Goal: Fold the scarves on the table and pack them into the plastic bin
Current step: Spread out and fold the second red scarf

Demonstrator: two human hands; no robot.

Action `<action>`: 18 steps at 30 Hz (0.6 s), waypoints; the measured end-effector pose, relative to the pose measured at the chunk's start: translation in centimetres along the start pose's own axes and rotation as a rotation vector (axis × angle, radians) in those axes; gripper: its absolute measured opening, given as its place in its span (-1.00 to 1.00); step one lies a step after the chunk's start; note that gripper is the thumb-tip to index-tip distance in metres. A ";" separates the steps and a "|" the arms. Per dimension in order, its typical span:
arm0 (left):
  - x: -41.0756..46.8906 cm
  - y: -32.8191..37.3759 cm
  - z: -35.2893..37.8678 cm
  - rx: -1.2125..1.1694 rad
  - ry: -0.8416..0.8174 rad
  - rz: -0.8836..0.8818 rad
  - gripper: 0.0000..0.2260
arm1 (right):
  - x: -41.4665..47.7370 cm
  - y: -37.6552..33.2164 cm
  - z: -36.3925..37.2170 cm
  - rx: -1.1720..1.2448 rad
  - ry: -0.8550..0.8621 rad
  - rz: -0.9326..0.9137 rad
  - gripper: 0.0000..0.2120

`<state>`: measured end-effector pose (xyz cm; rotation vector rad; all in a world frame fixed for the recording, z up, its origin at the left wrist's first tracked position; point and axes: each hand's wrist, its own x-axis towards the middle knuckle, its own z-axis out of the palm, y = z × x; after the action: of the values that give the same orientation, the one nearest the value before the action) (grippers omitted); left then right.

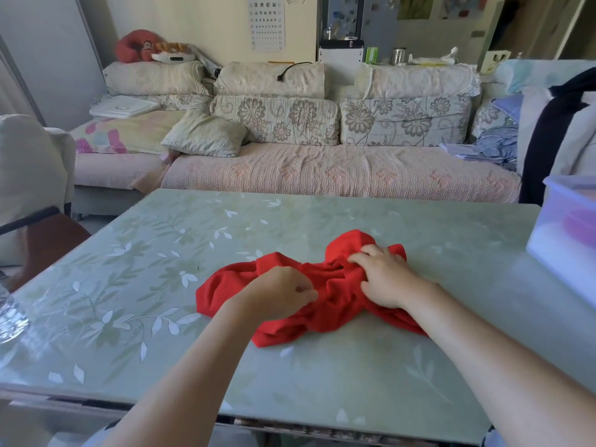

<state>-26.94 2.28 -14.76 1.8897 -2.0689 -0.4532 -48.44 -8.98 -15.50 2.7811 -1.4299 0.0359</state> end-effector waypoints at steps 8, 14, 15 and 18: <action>0.9 -2.1 1.7 0.175 -0.046 -0.084 -0.53 | 0.2 0.4 1.2 -0.067 -0.260 -0.049 -0.36; 3.1 -0.6 1.6 0.039 0.385 0.035 -0.80 | 1.5 3.4 0.0 -0.460 -0.164 0.261 -0.62; 3.4 0.1 1.6 0.020 0.428 0.052 -0.82 | 1.5 3.6 -0.2 -0.504 -0.209 0.324 -0.60; 4.1 2.4 2.4 -0.079 0.357 0.134 -0.86 | 1.3 2.8 -0.4 -0.574 -0.300 0.374 -0.55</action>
<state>-30.45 -1.56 -15.90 1.6345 -1.8939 -0.1490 -49.95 -11.70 -15.01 2.0942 -1.6674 -0.6935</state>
